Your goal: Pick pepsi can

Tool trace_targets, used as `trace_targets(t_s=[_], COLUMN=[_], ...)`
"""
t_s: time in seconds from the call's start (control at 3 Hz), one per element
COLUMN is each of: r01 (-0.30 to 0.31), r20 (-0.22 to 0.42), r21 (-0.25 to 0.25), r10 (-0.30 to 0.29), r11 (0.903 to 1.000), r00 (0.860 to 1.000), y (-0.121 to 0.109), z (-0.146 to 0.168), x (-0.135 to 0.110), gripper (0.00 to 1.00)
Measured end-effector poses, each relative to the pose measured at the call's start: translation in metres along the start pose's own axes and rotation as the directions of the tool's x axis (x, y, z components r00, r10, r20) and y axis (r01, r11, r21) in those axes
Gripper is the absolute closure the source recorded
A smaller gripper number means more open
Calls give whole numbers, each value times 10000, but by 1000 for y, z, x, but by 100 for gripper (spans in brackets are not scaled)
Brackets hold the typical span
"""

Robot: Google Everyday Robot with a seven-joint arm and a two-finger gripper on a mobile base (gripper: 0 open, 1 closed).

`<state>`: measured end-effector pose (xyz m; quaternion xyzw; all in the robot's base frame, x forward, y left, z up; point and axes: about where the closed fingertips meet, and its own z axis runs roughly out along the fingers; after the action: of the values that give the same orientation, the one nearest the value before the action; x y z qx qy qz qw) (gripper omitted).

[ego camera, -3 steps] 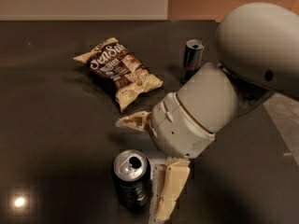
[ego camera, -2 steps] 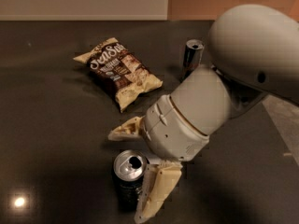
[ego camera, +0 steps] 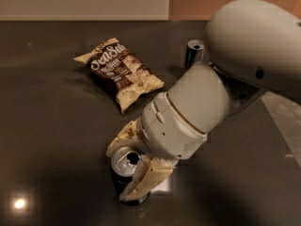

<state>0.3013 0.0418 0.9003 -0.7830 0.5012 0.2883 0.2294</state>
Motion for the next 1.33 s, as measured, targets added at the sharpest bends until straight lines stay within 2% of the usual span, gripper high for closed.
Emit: trace_targets(t_s=[0.33,0.67,1.0,1.33], r01=[-14,-27,-9,10], r20=[-94,-285,-372,-258], r21=[175,433,598,856], r10=[16,39,32,12], r11=[9998,9991,9982,9963], r00=[10000,9996,9993,9997], y=[-9,-22,-31,-39], z=[-15,-42,-70,-115], x=[-8,-19,-34,-59], gripper=[87,100,100,100])
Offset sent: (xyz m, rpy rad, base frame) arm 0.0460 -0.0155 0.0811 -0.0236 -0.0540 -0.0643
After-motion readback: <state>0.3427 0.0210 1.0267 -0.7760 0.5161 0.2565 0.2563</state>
